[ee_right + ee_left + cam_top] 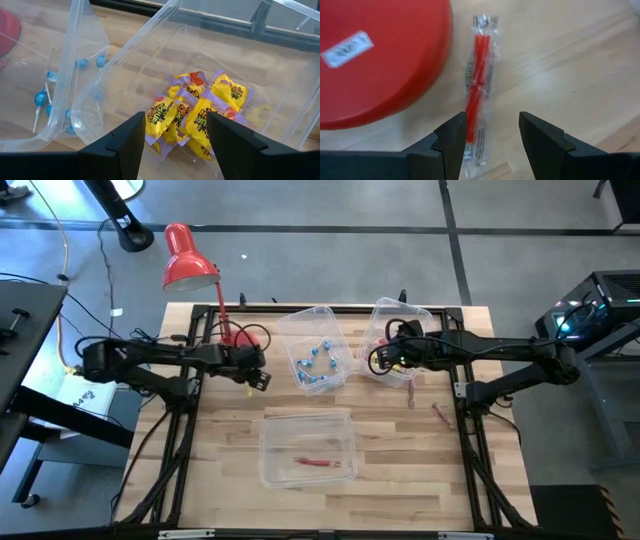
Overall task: Sort candy
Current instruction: Put the red gummy into the bottom transparent bin
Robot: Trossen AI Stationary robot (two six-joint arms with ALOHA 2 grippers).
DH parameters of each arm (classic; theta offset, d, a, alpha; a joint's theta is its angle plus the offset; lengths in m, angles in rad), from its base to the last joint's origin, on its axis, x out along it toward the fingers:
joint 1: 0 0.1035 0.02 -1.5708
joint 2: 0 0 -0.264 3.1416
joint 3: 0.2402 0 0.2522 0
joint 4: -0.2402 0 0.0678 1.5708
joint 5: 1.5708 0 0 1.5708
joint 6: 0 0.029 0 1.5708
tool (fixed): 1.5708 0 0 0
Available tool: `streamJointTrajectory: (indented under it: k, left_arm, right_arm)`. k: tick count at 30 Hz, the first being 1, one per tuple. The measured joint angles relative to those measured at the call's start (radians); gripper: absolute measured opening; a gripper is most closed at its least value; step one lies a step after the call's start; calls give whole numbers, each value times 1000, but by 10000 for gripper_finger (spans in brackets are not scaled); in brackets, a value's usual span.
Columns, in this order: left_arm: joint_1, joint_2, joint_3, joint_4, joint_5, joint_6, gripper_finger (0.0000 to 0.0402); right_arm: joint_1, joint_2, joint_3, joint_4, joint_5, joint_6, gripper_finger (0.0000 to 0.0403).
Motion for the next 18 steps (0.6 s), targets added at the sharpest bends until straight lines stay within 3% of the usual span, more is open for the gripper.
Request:
streamJointTrajectory:
  k: [7,11,13,16,18]
  left_arm:
    - [0,158,3,25,-4,63,175]
    - [-12,180,6,27,-7,97,163]
    - [-24,170,5,21,2,129,135]
    - [-42,145,0,19,30,147,52]
    - [-52,119,-4,0,72,148,17]
  right_arm:
    - [0,0,0,-3,0,0,206]
    - [1,0,0,-4,0,0,206]
    - [1,0,0,-5,0,0,206]
    - [1,0,0,-5,1,0,206]
    - [1,0,0,-6,1,0,206]
